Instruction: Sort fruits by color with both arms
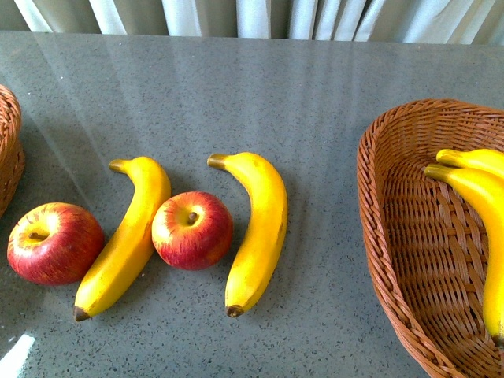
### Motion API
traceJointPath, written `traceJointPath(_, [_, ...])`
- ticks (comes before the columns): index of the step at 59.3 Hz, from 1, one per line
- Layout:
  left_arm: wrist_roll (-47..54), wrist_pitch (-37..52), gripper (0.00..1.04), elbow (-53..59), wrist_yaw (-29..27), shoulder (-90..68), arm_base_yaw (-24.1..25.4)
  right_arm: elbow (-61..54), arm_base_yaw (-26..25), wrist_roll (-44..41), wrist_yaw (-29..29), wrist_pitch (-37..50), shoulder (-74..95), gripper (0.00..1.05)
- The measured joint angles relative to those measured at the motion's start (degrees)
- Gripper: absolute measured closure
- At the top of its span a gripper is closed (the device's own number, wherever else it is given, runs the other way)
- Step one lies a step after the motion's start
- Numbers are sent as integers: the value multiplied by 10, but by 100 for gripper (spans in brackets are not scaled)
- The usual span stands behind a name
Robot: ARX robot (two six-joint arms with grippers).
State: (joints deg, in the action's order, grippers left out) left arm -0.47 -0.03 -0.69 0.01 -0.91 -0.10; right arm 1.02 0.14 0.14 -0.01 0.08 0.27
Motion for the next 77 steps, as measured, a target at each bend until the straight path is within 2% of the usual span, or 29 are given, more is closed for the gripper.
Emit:
traceJointPath(59, [0, -1, 9, 0, -3, -1, 0, 0, 0, 0, 0, 0, 0, 9])
traceJointPath(66, [-124, -204, 9, -100, -167, -153, -72, 0, 0, 0, 0, 0, 0, 9])
traceJointPath(69, [-149, -203, 9, -115, -191, -202, -93, 0, 0, 0, 0, 0, 0, 9])
traceJointPath(77, [-195, -132, 9, -150, -231, -322, -131, 0, 0, 0, 0, 0, 0, 9])
